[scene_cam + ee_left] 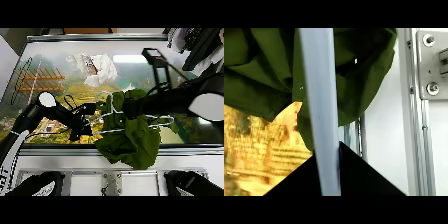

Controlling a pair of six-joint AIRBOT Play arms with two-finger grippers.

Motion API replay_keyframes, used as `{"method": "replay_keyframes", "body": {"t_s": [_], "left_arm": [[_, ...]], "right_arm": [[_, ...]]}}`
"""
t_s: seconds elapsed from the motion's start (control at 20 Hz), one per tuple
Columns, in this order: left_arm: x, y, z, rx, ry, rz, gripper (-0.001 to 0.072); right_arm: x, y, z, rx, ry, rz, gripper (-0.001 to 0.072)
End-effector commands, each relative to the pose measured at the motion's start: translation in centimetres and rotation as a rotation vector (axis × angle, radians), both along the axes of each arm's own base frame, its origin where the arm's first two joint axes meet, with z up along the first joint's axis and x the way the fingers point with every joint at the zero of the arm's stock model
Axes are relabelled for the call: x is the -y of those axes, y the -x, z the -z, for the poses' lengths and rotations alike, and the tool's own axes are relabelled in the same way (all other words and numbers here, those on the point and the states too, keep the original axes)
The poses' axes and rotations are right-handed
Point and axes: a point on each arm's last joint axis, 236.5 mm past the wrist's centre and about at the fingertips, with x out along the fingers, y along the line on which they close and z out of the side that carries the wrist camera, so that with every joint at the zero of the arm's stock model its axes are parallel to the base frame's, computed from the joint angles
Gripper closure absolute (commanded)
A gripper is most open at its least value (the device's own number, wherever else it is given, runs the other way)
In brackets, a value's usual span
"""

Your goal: Fold the clothes and pants, and hang the long-sleeved shirts on hangers.

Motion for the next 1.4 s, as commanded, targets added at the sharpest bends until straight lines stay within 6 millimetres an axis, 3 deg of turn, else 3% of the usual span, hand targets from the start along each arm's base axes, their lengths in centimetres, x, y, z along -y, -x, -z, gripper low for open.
{"method": "replay_keyframes", "body": {"t_s": [0.0,0.2,0.35,0.5,0.6,0.7,0.85,0.95,1.05,1.25,1.35], "left_arm": [[-0.1,-0.1,0.0,0.0,-0.003,-0.005,0.0692],[0.0,-0.1,0.0,-0.001,-0.002,-0.005,0.0692],[-0.1,0.0,0.0,-0.002,-0.003,-0.004,0.0692],[-0.1,0.0,0.0,-0.002,-0.002,-0.004,0.0692],[-0.1,0.0,0.0,-0.002,-0.004,-0.005,0.0692],[-0.1,0.0,0.0,-0.002,-0.003,-0.004,0.0692],[-0.1,0.0,0.0,-0.002,-0.003,-0.004,0.0692],[-0.1,0.0,0.0,-0.002,-0.003,-0.004,0.0692],[-0.1,-0.1,0.0,0.0,-0.003,-0.006,0.0692],[0.0,-0.2,0.1,0.003,-0.003,-0.009,0.0692],[0.0,-0.1,0.0,0.002,-0.003,-0.007,0.0692]], "right_arm": [[4.4,0.3,-2.0,0.051,0.009,-0.021,0.0097],[8.0,-0.7,-3.3,0.103,-0.058,-0.155,0.0097],[10.0,-2.7,-4.4,0.113,-0.182,-0.104,0.0097],[12.2,-4.4,-4.2,0.119,-0.191,-0.025,0.0095],[12.8,-5.0,-4.2,0.246,-0.109,-0.166,0.0095],[13.6,-4.8,-3.4,0.286,-0.141,-0.255,0.0095],[14.7,-3.3,-3.7,0.418,-0.427,-0.369,0.0095],[17.0,-3.1,-1.9,0.55,-0.476,-0.386,0.0095],[17.7,-2.7,2.1,0.574,-0.429,-0.422,0.0095],[16.1,-1.1,6.4,0.481,-0.556,-0.451,0.0096],[15.3,-0.2,7.1,0.443,-0.62,-0.508,0.0096]]}}
